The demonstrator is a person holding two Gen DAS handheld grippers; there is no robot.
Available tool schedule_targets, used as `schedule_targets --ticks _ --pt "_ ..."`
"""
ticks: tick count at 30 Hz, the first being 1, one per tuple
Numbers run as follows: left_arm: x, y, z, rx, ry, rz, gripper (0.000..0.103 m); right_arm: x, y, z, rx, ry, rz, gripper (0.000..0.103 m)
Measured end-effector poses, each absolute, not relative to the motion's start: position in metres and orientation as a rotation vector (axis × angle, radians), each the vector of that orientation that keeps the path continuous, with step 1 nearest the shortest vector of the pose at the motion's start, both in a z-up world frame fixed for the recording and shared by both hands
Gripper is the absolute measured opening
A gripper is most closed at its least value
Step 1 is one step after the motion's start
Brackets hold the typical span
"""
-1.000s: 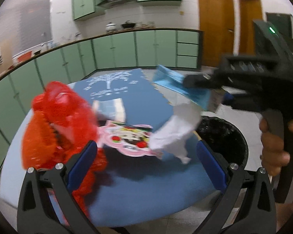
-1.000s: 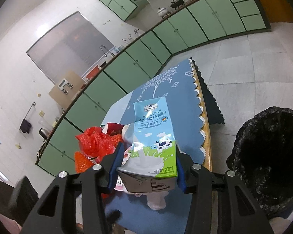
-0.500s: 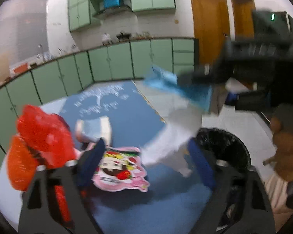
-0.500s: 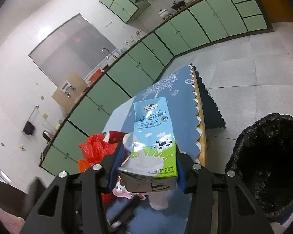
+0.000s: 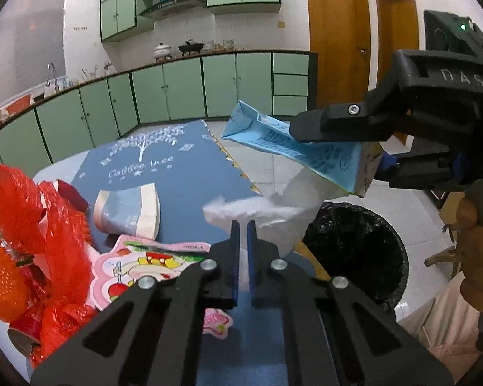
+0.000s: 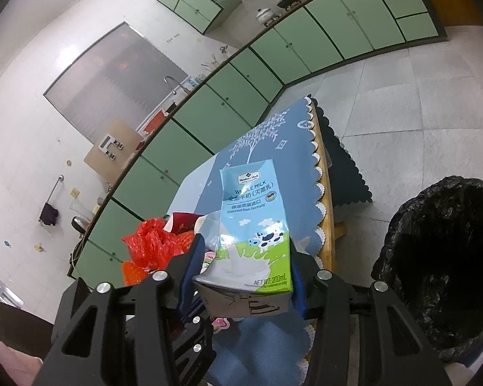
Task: Collect trash
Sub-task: 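Lift the milk carton with the right tool while the left tool approaches the white tissue, then grasp the white tissue with the left tool and lift it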
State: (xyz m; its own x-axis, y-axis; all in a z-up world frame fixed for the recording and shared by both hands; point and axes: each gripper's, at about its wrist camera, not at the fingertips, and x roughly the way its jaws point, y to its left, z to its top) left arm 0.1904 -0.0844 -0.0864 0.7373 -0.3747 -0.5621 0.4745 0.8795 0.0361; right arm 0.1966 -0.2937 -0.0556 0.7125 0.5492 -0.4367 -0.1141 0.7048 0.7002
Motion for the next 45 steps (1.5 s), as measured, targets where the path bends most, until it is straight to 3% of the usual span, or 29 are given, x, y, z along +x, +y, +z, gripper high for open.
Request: schedule_targets --ticks 1,2,4,13,16,20,29,30,32,33,45 --pt "0.191 -0.08 -0.086 0.165 0.586 -0.463 0.023 0.197 -0.293 -0.056 0.702 0.689 0.405 0.047" --pt "0.189 -0.073 -0.083 0.15 0.586 -0.441 0.049 0.199 -0.292 -0.058 0.708 0.694 0.412 0.047" --pt "0.186 -0.059 -0.077 0.14 0.551 -0.388 0.065 0.207 -0.286 -0.062 0.725 0.703 0.444 0.047" --pt "0.185 -0.013 -0.061 0.116 0.548 -0.247 0.066 0.273 -0.233 -0.059 0.639 0.742 0.525 0.05" --pt "0.19 -0.012 -0.06 0.112 0.563 -0.232 0.066 0.287 -0.214 -0.064 0.478 0.779 0.421 0.075" --pt "0.195 -0.009 -0.058 0.117 0.555 -0.225 0.067 0.292 -0.207 -0.064 0.37 0.775 0.4 0.084" --pt "0.202 -0.008 -0.063 0.107 0.572 -0.23 0.067 0.331 -0.192 -0.075 0.171 0.907 0.438 0.086" --pt "0.204 -0.008 -0.062 0.106 0.574 -0.231 0.067 0.335 -0.19 -0.077 0.161 0.923 0.443 0.084" --pt "0.207 -0.008 -0.062 0.104 0.578 -0.231 0.067 0.338 -0.19 -0.084 0.158 0.953 0.44 0.07" --pt "0.207 -0.008 -0.064 0.104 0.578 -0.23 0.067 0.339 -0.19 -0.087 0.165 0.964 0.44 0.051" --pt "0.215 -0.028 -0.069 0.128 0.572 -0.229 0.069 0.316 -0.215 -0.063 0.267 0.877 0.414 0.046"
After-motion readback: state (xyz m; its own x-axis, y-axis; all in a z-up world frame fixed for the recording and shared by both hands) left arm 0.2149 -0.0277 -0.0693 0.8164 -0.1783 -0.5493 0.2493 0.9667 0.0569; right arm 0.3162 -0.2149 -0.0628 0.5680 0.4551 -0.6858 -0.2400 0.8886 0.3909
